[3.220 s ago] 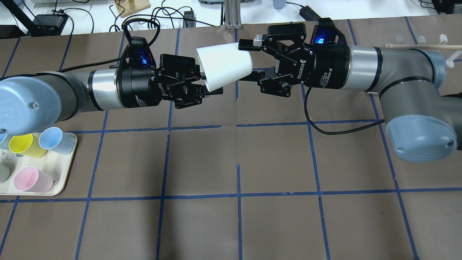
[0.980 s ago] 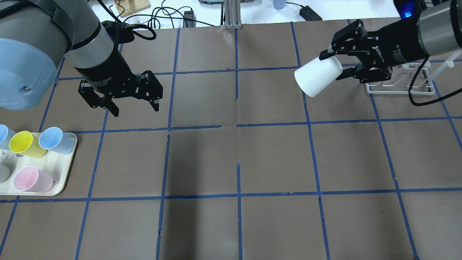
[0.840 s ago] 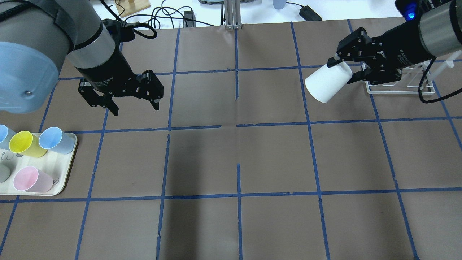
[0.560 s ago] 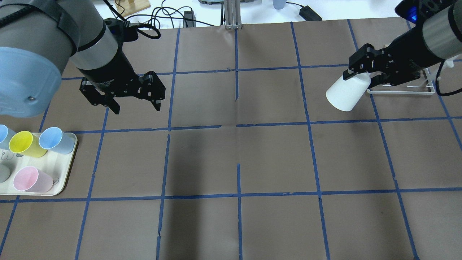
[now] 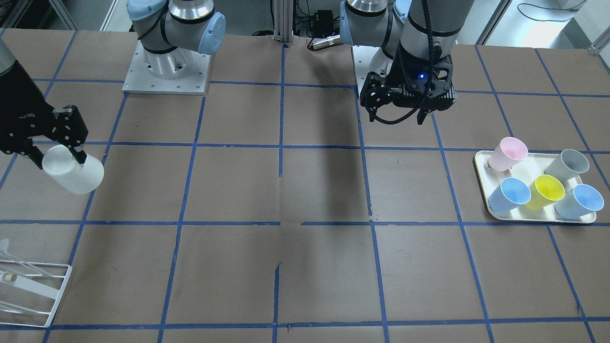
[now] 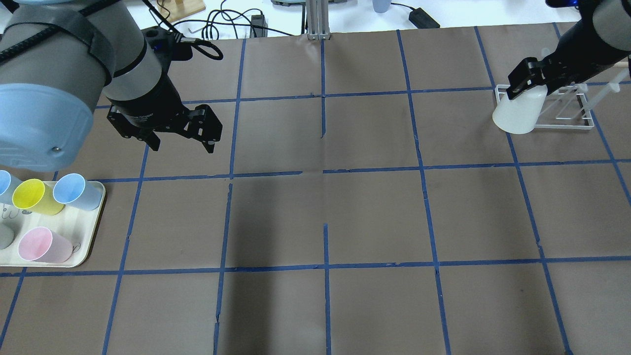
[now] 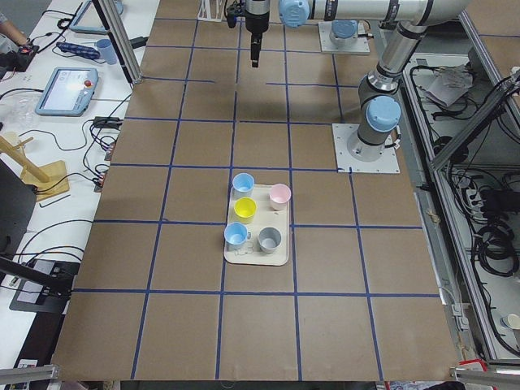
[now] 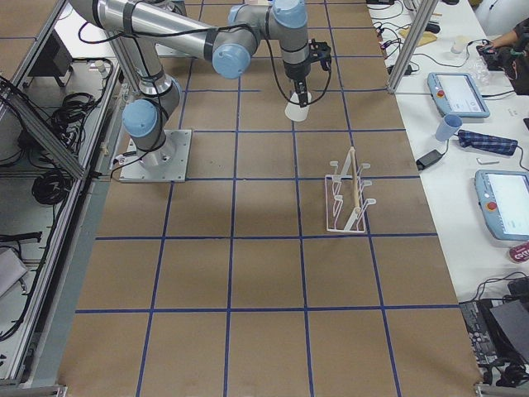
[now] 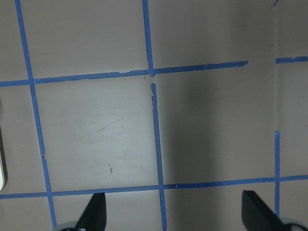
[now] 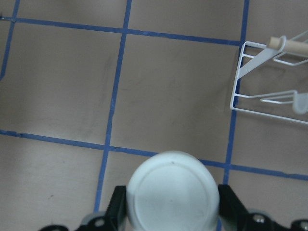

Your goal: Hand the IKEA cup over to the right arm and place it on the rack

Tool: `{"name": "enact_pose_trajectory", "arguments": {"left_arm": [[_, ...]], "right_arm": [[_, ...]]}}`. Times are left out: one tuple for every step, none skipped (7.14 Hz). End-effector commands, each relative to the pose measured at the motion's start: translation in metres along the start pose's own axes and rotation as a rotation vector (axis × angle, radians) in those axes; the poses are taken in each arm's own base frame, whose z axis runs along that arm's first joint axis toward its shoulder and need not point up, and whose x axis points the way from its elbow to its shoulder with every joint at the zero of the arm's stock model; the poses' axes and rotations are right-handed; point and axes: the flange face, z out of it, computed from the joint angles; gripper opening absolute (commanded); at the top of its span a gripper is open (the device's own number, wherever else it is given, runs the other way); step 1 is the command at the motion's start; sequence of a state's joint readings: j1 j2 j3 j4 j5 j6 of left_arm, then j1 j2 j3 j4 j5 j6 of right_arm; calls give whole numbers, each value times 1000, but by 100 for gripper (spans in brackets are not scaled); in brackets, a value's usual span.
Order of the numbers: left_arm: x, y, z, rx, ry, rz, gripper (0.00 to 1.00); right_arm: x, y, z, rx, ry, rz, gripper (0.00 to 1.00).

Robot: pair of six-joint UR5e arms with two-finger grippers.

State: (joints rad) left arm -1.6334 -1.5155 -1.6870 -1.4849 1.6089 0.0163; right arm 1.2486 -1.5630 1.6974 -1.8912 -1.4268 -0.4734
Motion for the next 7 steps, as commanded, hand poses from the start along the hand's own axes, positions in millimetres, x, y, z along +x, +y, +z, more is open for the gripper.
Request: {"name": "enact_pose_trajectory", "arguments": {"left_arm": [[-1,-7,2,18,-3,-15,100],[0,-11,1,23,9,-30,100],[-2,-13,-1,25,14,-97,100],[-3,-14,-2,28,22,-118,100],[-4,-13,-3,29,22,-121,100],[-4,-13,-3,29,22,-126,100],[-4,-11,-4,31,22,-126,100]], "right_arm": [[43,-13,3,49,67,-84,24],[72,-7,6,50,63,-51,23],[88,-5,3,58,73,-46,21],[98,-10,20,54,70,-82,19],[102,-13,23,67,78,-82,19],[104,-14,26,67,78,-81,19],[110,-20,36,74,84,-81,20]]}}
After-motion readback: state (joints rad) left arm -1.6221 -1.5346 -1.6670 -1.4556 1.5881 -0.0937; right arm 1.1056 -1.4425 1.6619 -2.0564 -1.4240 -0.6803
